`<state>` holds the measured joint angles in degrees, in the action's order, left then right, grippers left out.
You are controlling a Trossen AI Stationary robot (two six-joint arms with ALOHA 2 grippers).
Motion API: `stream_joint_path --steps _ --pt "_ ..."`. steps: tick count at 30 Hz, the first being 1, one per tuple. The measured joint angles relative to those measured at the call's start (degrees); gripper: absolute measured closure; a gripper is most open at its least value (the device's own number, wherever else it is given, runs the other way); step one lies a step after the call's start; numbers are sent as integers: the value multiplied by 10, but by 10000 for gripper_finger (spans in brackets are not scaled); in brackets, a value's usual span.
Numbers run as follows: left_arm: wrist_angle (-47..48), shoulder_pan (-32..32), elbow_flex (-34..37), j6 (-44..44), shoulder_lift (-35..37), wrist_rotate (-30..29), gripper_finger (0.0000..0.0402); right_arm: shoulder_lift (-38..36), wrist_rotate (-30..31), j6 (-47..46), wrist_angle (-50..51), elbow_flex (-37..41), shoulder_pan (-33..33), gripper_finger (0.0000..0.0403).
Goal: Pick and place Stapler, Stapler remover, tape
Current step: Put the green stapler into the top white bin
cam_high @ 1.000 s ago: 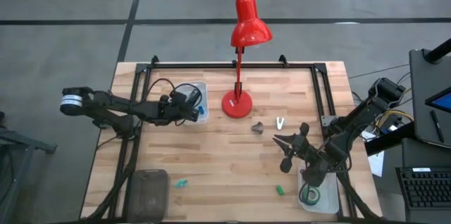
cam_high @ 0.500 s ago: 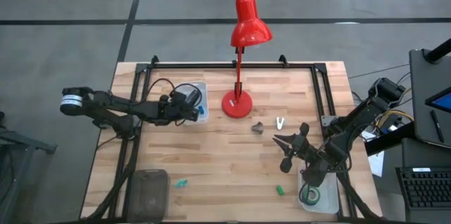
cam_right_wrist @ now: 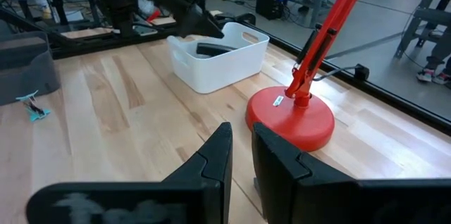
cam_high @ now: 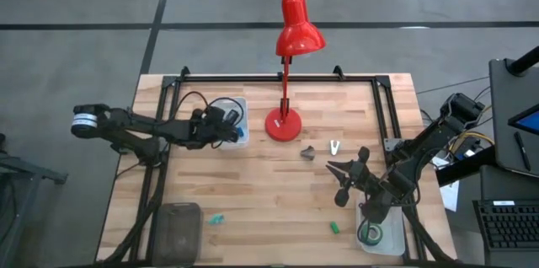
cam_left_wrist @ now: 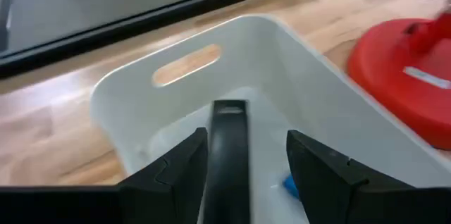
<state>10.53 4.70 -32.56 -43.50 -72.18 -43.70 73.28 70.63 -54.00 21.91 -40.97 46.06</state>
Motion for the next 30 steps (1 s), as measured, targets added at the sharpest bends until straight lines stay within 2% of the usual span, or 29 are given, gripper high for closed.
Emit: stream_joint_path --steps 3,13,19,30 --pt "-16 -16 -12 20 0 0 207 0 0 0 1 1 0 351" --pt "-190 -90 -17 167 0 8 207 0 -1 0 0 2 0 351" --pt "-199 -108 -38 192 0 29 207 0 -1 0 -1 2 0 351" --pt "-231 -110 -48 212 0 137 207 0 -16 -21 -4 2 0 351"
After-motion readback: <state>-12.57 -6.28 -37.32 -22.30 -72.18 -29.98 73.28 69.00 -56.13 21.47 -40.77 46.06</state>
